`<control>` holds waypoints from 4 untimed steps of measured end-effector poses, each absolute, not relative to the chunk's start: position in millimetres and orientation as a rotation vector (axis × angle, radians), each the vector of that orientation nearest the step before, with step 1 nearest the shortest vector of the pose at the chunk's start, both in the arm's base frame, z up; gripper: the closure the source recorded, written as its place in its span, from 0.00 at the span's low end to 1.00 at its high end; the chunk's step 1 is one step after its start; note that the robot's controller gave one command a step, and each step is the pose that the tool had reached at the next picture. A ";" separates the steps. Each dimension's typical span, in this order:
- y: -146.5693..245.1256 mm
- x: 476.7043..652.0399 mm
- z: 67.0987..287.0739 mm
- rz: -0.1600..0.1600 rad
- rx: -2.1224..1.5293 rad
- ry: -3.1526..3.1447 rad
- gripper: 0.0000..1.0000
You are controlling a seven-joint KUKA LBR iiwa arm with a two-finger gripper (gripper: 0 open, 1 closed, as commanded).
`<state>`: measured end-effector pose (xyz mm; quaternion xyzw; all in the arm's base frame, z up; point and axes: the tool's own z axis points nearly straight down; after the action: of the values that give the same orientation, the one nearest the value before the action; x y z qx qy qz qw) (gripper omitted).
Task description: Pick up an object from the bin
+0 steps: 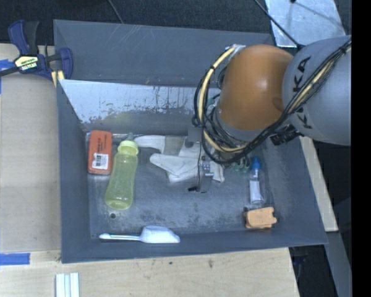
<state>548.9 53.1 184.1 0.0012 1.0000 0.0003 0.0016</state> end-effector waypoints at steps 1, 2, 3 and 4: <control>53.1 548.9 184.1 0.001 0.004 3.138 0.00; 43.2 565.7 137.0 0.003 0.065 3.130 0.00; 7.2 578.1 85.9 0.000 0.309 3.121 1.00; 7.2 578.1 85.9 0.000 0.309 3.121 1.00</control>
Offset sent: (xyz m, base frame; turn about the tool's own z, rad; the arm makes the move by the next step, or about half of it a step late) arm 0.0238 -0.0183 -0.0860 0.0718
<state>578.1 7.2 85.9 0.0986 0.9951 0.0000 0.0025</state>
